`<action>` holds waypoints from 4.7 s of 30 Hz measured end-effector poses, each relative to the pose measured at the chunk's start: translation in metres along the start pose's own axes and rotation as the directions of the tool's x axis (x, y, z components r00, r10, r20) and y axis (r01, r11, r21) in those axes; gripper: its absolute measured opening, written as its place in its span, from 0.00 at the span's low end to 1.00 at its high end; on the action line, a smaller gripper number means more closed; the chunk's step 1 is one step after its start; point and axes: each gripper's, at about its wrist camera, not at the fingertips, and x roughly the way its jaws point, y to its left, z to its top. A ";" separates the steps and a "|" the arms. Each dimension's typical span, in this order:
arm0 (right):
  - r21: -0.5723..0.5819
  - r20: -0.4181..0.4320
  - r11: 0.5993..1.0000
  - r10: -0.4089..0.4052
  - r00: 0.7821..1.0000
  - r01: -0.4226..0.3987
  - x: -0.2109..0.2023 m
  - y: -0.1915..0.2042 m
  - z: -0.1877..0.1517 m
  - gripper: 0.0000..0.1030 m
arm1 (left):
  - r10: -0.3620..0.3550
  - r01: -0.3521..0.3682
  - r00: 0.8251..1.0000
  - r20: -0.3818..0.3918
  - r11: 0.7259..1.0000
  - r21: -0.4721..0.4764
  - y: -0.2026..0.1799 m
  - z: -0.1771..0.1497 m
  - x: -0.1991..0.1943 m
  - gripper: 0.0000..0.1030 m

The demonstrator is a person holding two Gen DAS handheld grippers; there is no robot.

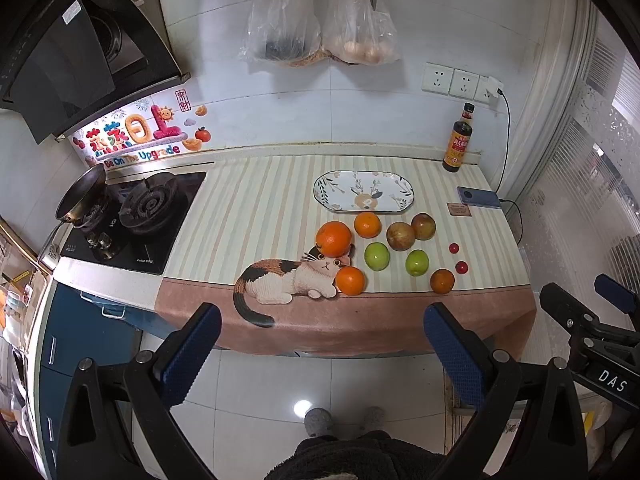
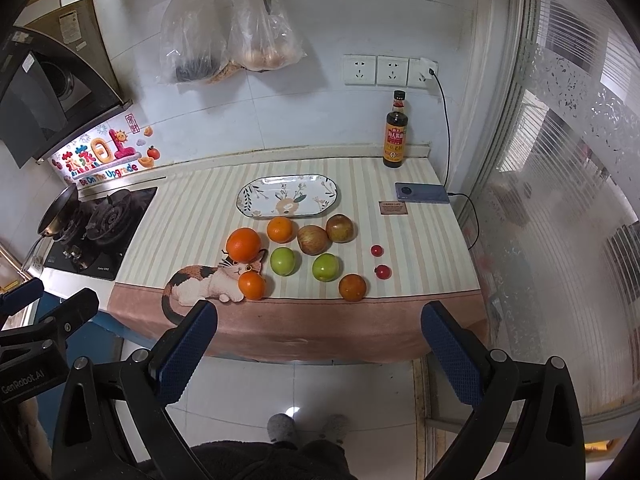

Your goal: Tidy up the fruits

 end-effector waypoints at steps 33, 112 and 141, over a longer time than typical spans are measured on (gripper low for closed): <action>-0.003 -0.009 1.000 0.011 1.000 -0.011 0.006 0.011 -0.002 1.00 | 0.000 0.000 1.000 0.004 1.000 -0.004 0.009 0.003 -0.001 1.00; 0.340 -0.553 0.940 0.223 0.803 -0.027 0.544 0.000 0.074 0.73 | -0.096 0.125 0.706 -0.702 0.992 -0.010 0.050 0.070 0.488 0.72; 0.043 -0.555 0.985 0.161 0.816 -0.165 0.621 0.021 0.229 0.73 | -0.254 0.180 0.731 -0.633 0.967 -0.180 0.004 0.251 0.542 0.72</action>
